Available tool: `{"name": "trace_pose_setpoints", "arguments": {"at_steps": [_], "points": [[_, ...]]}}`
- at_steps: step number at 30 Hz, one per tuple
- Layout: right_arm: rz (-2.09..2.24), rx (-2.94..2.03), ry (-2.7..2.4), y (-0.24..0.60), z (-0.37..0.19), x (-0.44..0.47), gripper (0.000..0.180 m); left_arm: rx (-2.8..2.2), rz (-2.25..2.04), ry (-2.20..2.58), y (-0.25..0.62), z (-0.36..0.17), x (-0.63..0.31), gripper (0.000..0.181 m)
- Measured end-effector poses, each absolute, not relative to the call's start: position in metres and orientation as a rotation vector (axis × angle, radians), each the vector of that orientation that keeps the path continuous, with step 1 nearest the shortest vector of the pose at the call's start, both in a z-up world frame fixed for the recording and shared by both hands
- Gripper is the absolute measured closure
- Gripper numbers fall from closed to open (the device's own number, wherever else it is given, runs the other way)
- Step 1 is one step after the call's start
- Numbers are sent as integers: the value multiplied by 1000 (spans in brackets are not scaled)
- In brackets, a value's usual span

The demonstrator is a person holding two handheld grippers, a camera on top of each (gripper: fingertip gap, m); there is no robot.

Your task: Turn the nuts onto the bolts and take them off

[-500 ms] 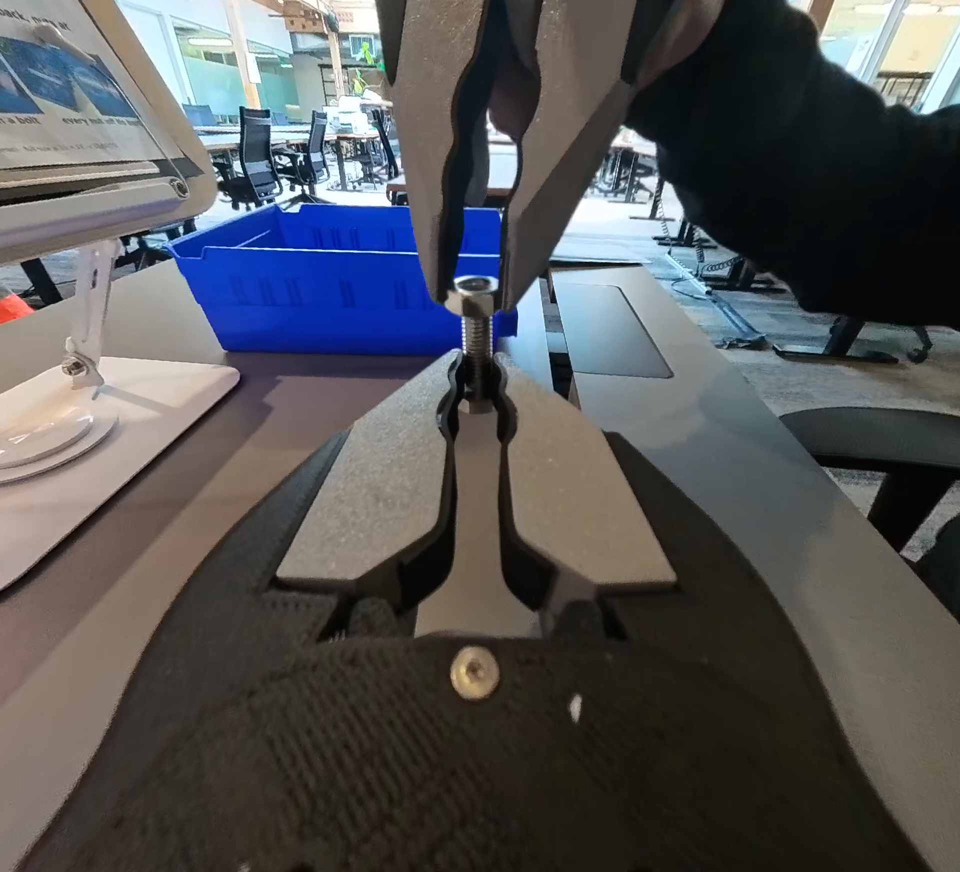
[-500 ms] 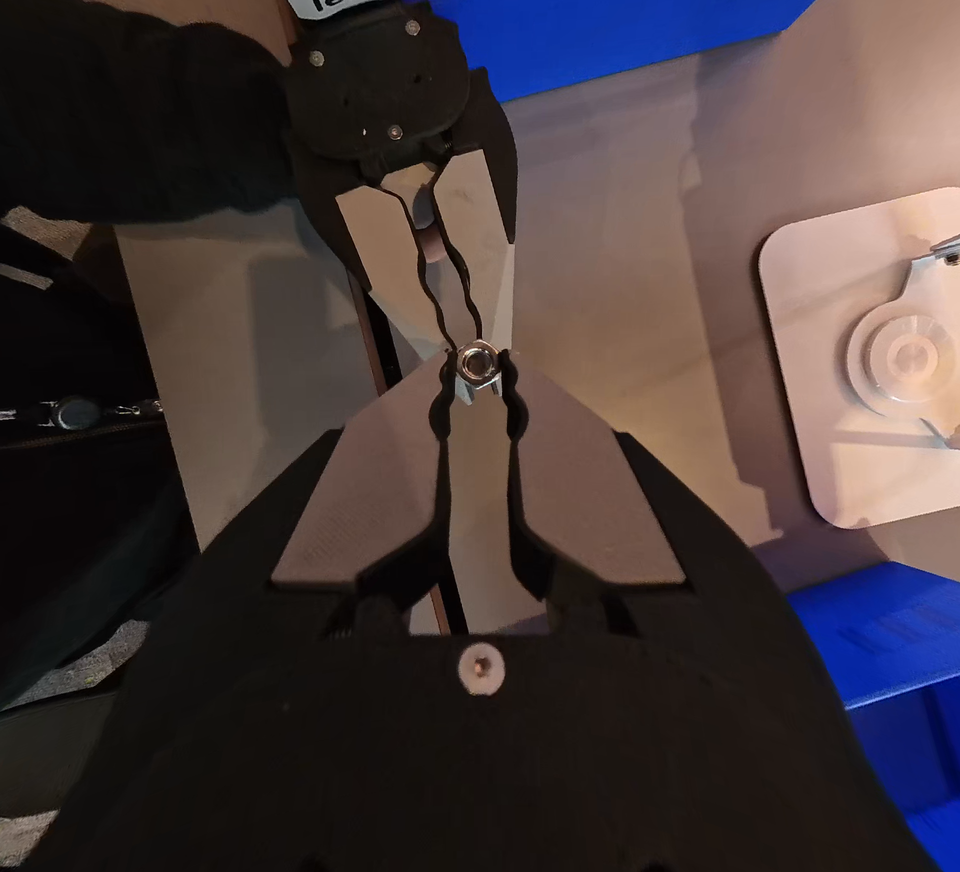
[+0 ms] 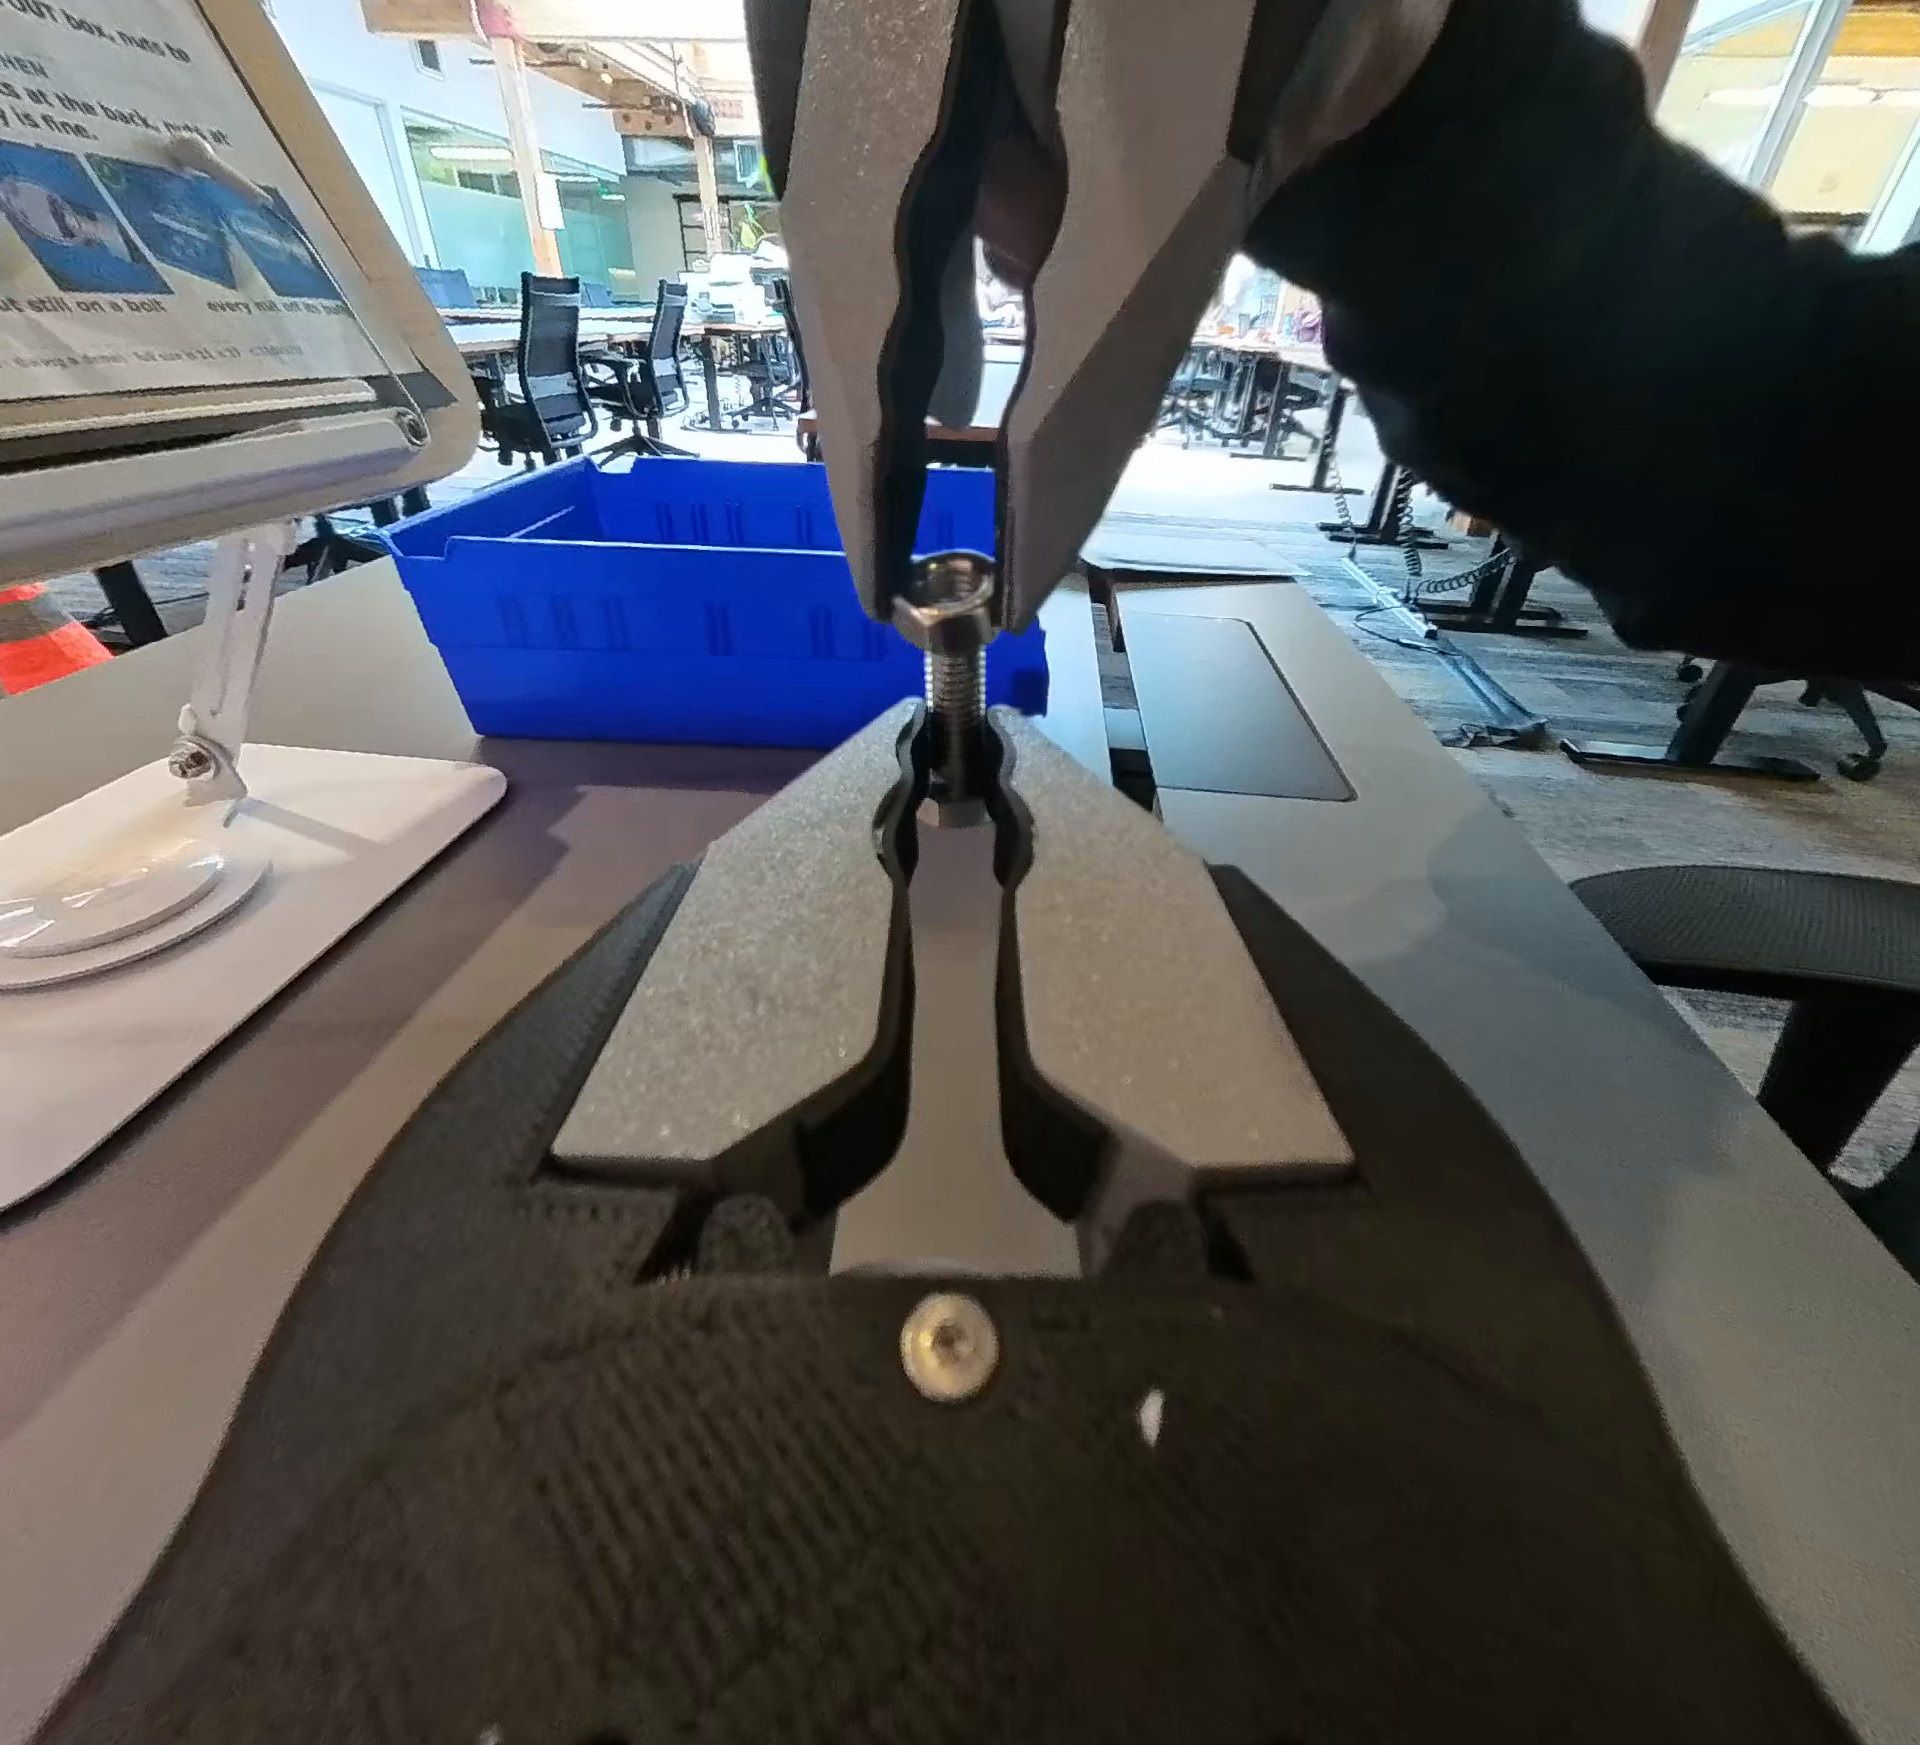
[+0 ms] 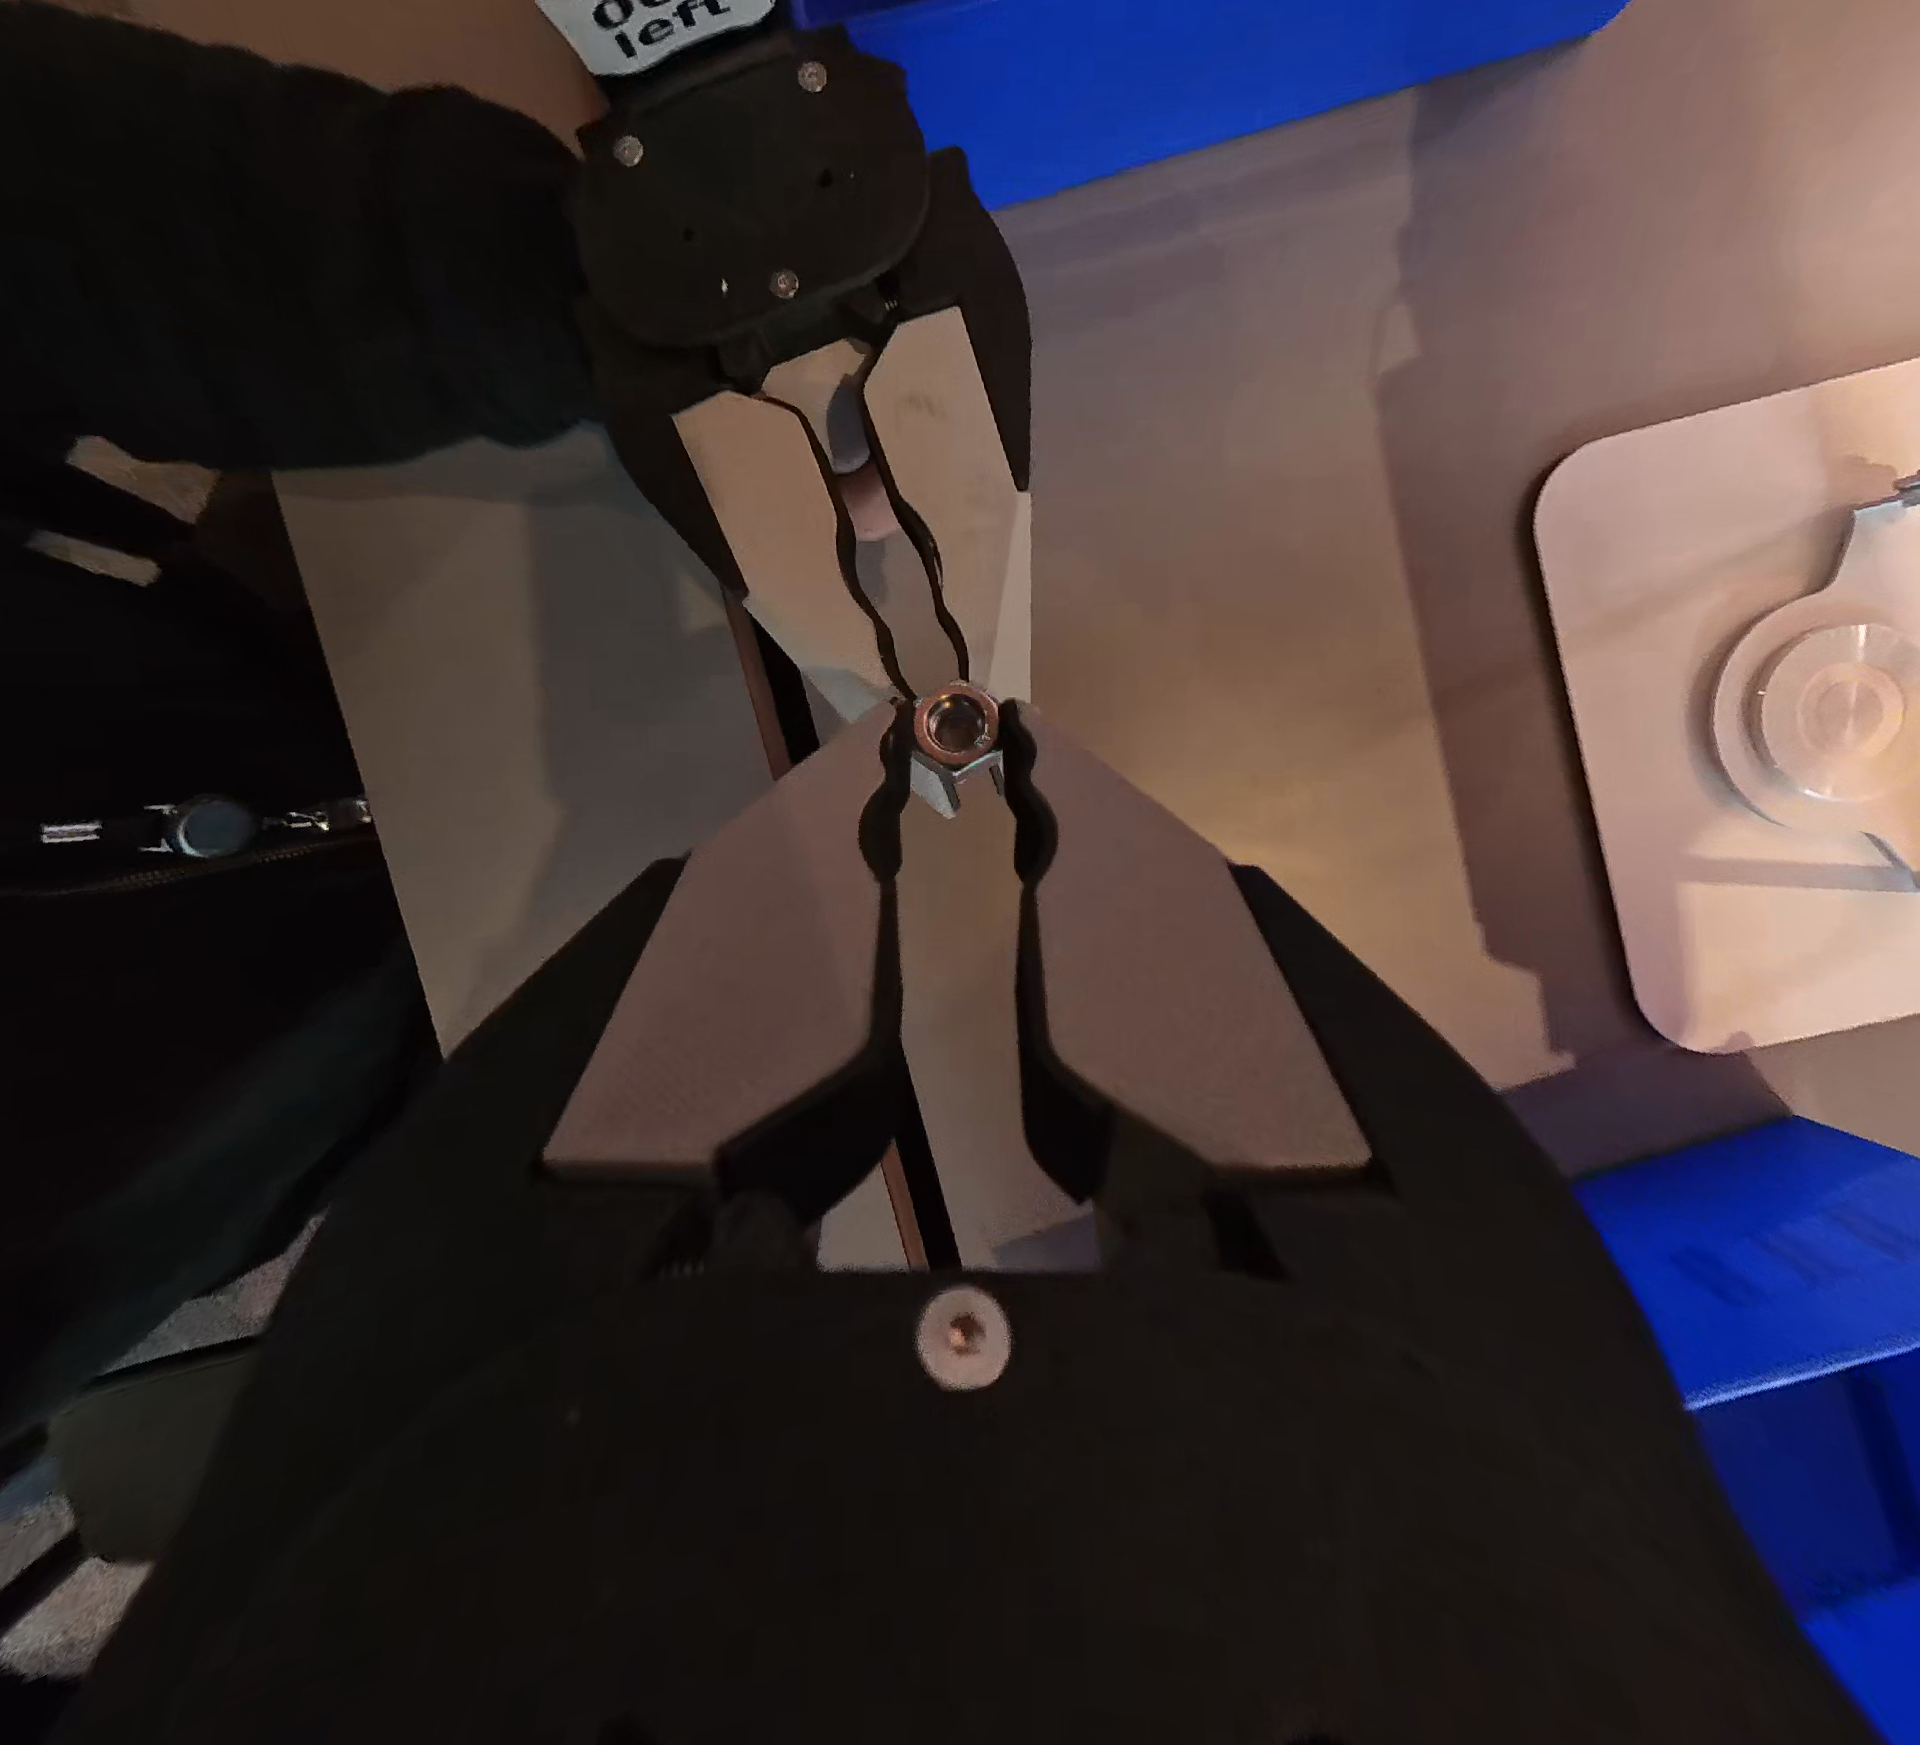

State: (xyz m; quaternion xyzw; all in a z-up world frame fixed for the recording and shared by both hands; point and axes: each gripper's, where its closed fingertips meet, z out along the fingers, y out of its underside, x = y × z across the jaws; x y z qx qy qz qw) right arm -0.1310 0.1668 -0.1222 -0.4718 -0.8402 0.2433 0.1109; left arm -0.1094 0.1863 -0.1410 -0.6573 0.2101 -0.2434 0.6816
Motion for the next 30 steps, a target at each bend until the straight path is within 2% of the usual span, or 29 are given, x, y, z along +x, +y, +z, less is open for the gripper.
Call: {"name": "trace_pose_setpoints", "arguments": {"at_steps": [11, 30], "points": [[910, -1410, -2399, 167, -119, -131, 166, -1457, -549, 460, 186, -138, -110, 175], [927, -1389, -2367, 171, -125, -128, 165, -1464, -542, 451, 188, -139, -111, 174]]}}
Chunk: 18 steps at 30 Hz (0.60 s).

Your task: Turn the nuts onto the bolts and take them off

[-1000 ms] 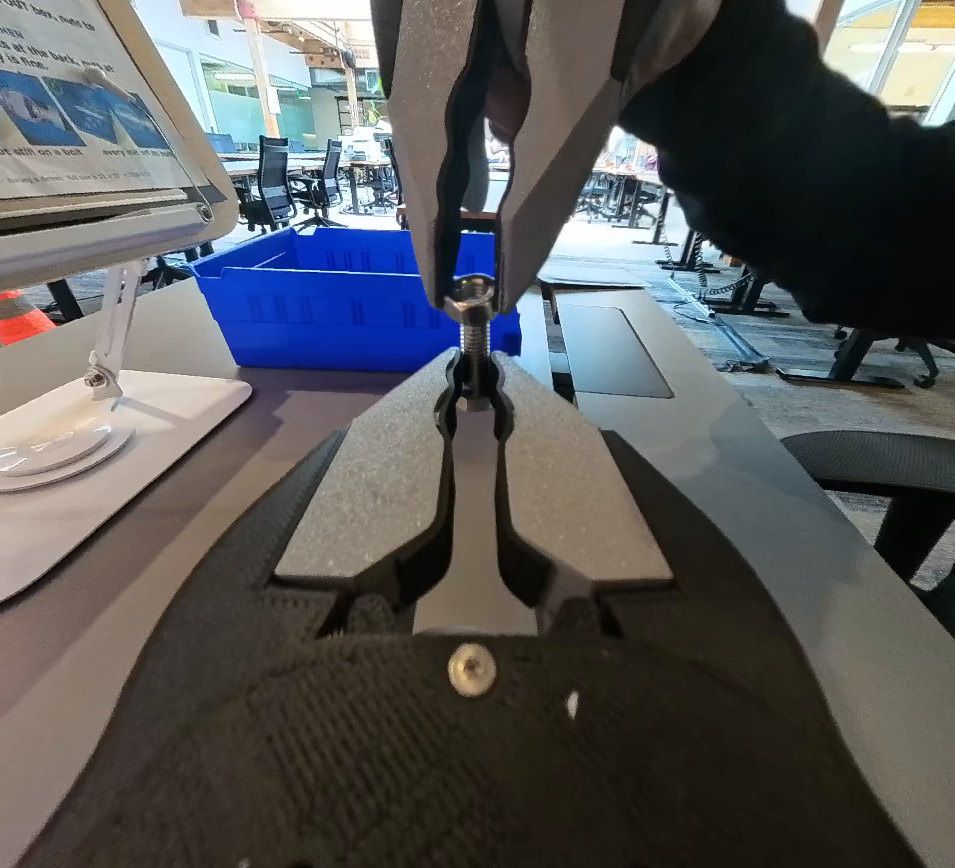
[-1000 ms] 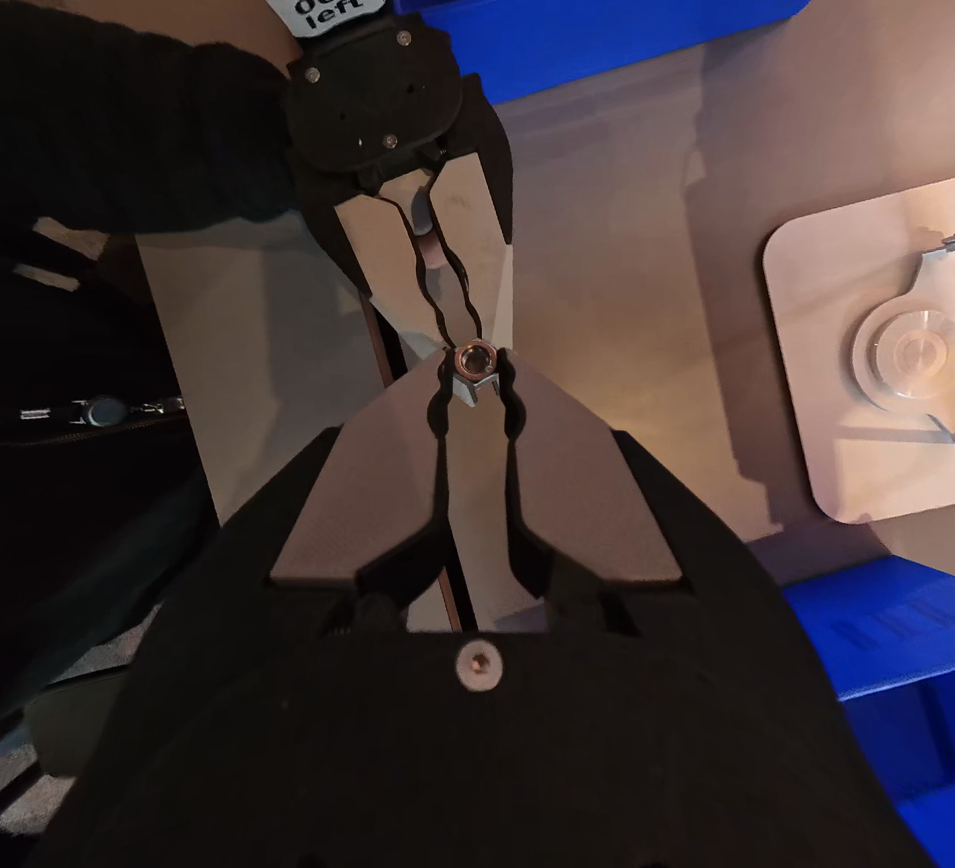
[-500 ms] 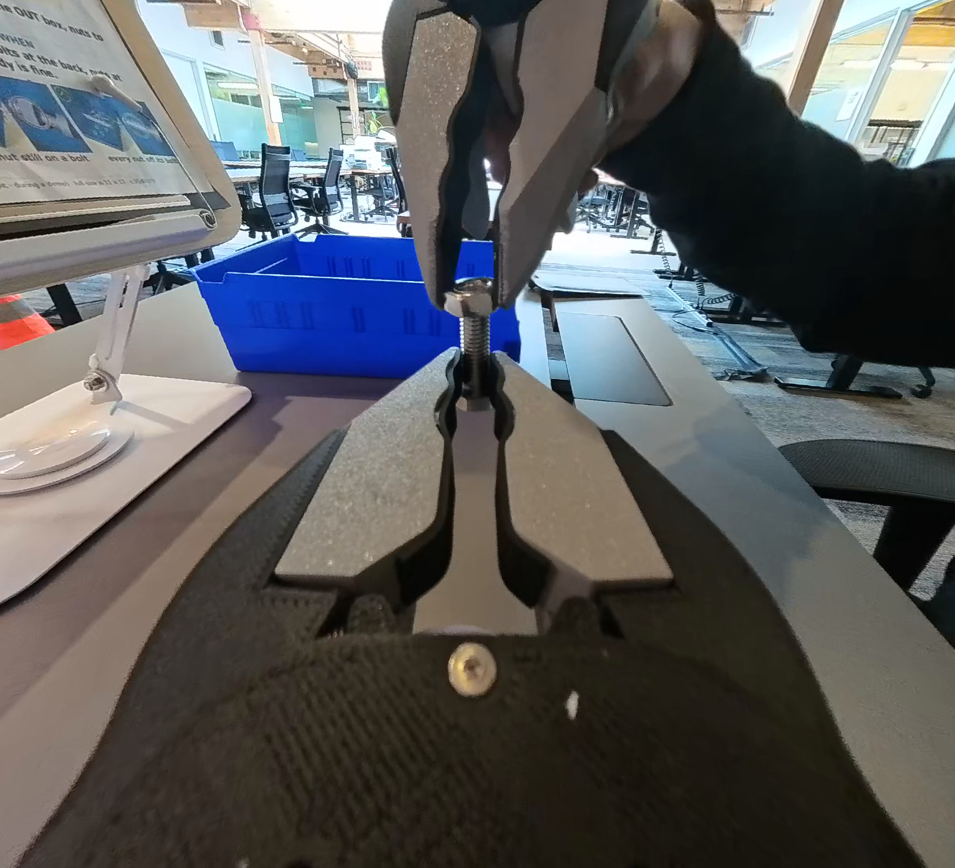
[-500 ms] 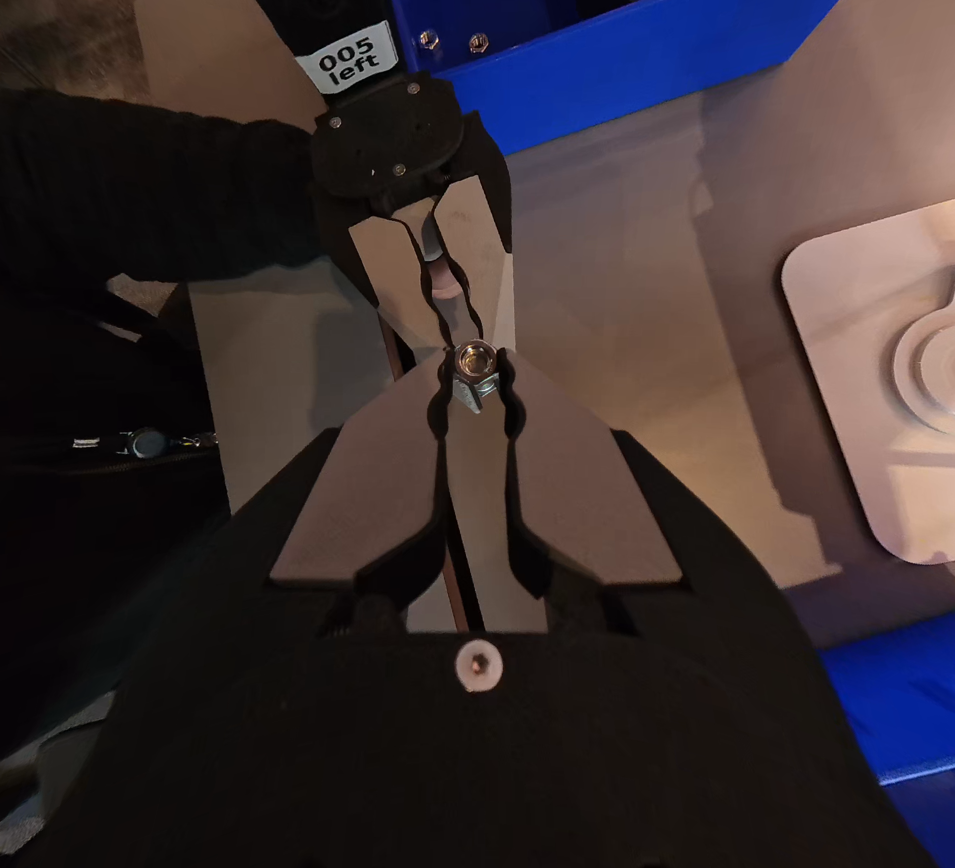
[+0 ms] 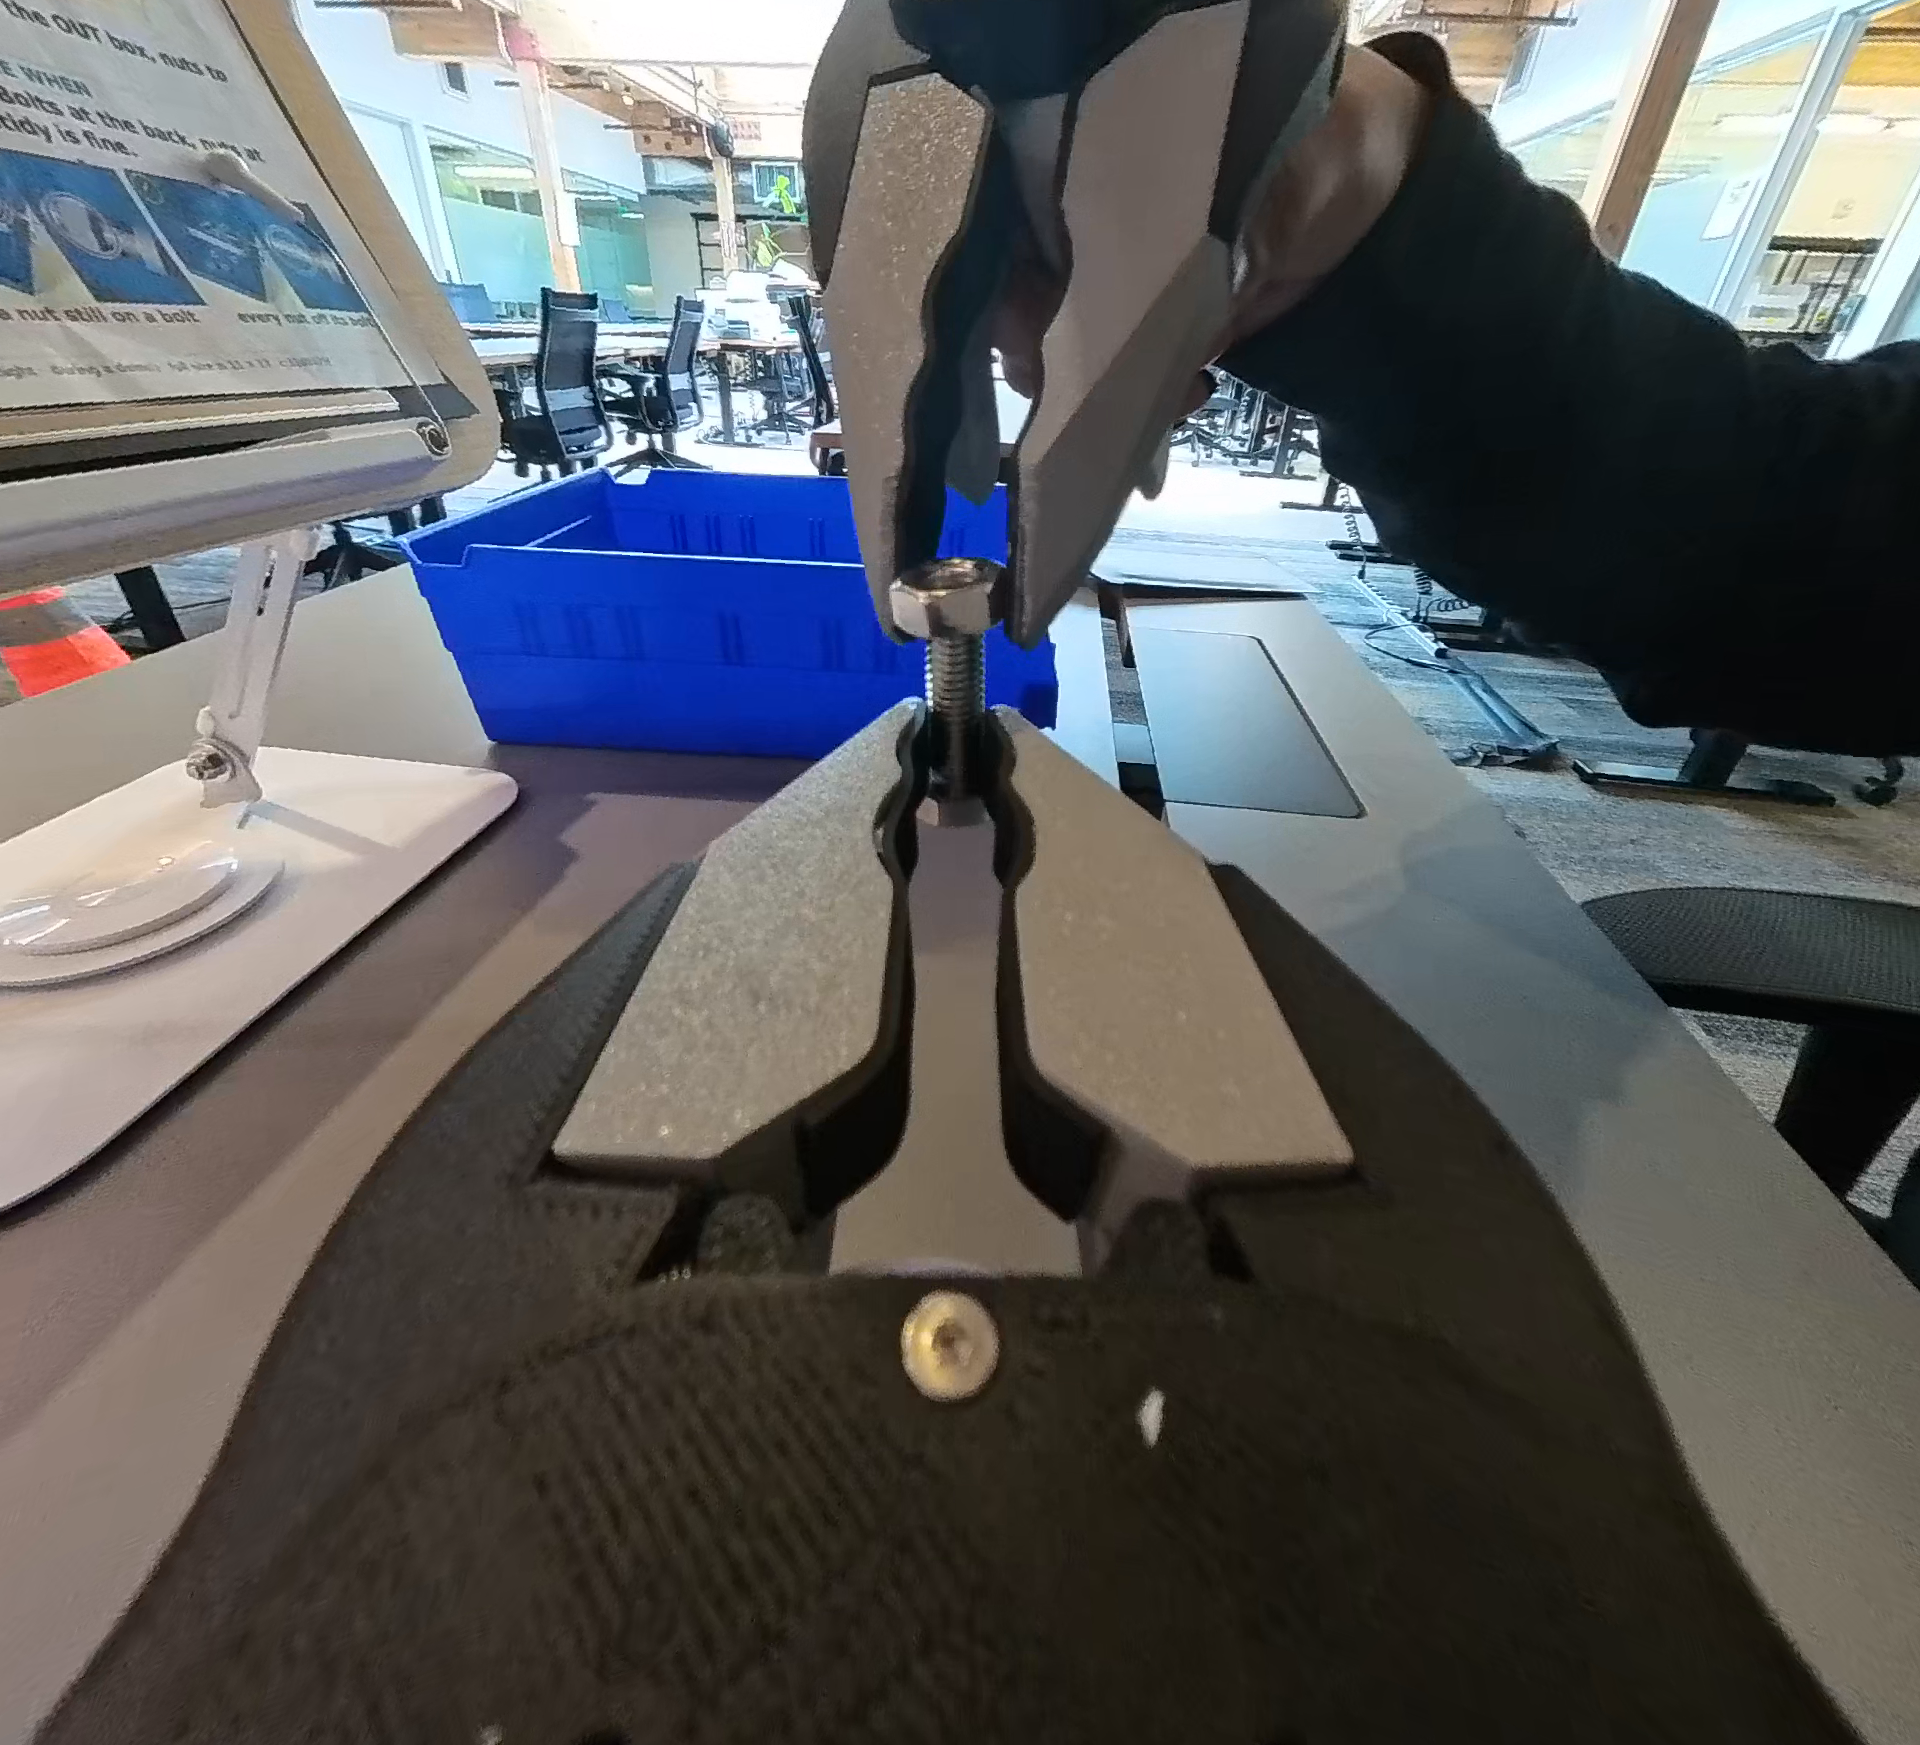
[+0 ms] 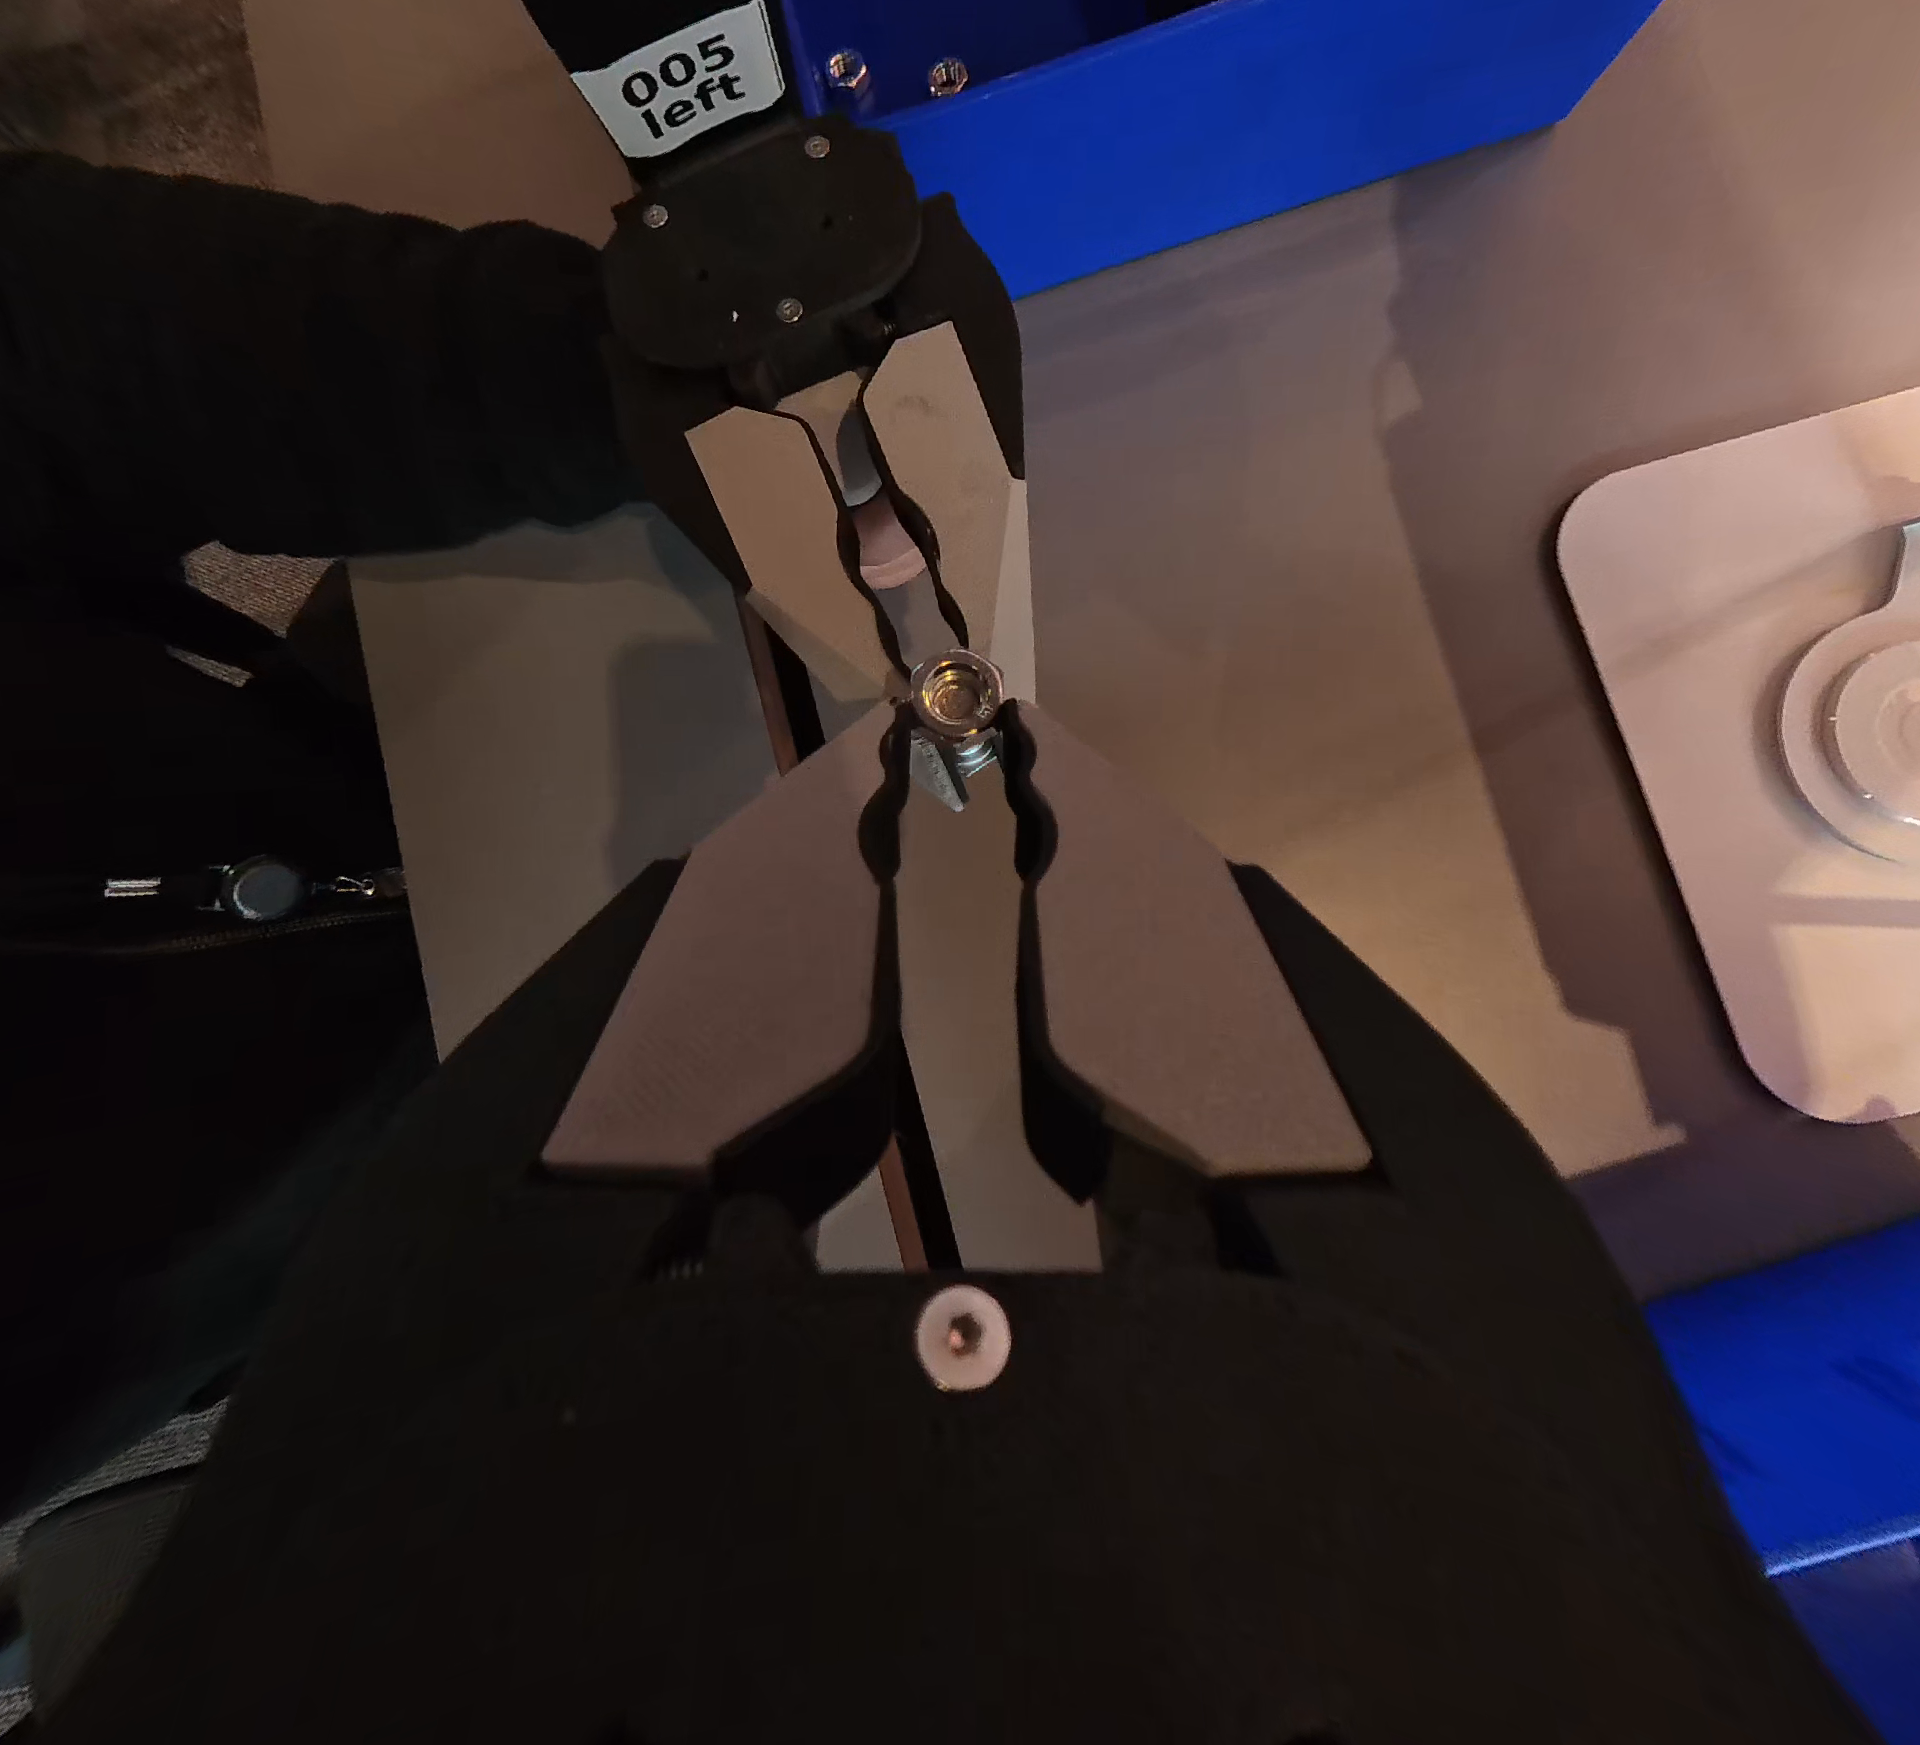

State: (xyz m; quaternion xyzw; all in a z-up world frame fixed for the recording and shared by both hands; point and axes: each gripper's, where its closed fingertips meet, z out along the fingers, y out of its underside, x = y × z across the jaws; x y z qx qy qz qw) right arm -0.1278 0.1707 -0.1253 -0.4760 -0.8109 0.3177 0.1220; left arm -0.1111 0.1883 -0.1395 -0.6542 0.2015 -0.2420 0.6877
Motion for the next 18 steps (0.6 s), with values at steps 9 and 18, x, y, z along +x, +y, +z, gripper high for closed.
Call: {"name": "trace_pose_setpoints", "arguments": {"at_steps": [9, 18], "points": [[993, -1376, -2264, 183, -112, -120, 160, -1479, -497, 449, 191, -142, -114, 174], [1124, -1218, -2166, 185, -109, -117, 160, -1490, -502, 494, 189, -146, -106, 174]]}}
